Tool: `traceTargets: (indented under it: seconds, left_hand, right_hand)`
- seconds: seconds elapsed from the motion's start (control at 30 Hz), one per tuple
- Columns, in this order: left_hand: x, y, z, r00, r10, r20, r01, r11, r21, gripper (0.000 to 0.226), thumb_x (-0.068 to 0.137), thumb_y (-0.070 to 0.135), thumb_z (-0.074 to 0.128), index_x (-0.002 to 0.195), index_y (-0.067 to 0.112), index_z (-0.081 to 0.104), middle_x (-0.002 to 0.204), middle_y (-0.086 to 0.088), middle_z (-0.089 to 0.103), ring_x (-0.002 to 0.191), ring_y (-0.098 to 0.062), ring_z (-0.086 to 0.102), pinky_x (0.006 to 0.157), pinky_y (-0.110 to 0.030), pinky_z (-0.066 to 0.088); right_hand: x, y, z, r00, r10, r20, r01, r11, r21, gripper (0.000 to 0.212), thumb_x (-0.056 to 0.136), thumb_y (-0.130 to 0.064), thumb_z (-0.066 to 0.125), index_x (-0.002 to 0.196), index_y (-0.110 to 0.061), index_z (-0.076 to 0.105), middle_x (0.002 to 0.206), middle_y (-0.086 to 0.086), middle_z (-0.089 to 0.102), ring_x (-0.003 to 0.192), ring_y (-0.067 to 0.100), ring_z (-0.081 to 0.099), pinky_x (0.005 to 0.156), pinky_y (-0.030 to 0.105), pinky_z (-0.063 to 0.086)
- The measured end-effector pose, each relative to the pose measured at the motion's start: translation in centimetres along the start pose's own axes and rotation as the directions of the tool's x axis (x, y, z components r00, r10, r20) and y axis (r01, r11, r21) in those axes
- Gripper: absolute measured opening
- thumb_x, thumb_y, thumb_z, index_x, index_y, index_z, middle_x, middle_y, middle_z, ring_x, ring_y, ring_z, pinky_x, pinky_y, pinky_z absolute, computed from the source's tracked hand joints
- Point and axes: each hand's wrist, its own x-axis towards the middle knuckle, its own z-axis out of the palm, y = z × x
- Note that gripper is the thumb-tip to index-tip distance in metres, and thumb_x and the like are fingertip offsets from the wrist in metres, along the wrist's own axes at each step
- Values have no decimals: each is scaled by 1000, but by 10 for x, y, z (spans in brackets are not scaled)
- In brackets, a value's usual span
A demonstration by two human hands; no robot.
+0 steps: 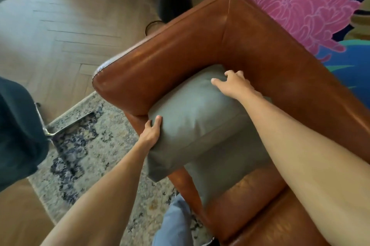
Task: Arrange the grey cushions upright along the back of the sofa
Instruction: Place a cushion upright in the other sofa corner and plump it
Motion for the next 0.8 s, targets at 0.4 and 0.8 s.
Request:
traceTargets:
  seconds: [0.4, 0.8]
  left_hand:
    - [30, -17, 2, 967, -163, 193, 216, 931, -295, 142, 45, 92, 82, 160, 23, 38, 139, -10, 67, 114, -35, 73, 99, -55, 58]
    - [-43, 11, 18, 966, 50, 252, -26, 995, -99, 69, 81, 44, 87, 141, 21, 61, 116, 3, 77, 101, -19, 73, 75, -33, 56]
  right_hand:
    - [30, 42, 14, 950, 276, 149, -281, 959, 19, 135, 59, -98, 60, 165, -21, 29, 168, 11, 36, 153, 39, 36, 121, 57, 34]
    - [-42, 143, -9, 956, 147, 255, -233, 907, 352, 124, 65, -70, 89, 165, -23, 33, 163, 5, 46, 144, 33, 51, 117, 52, 44]
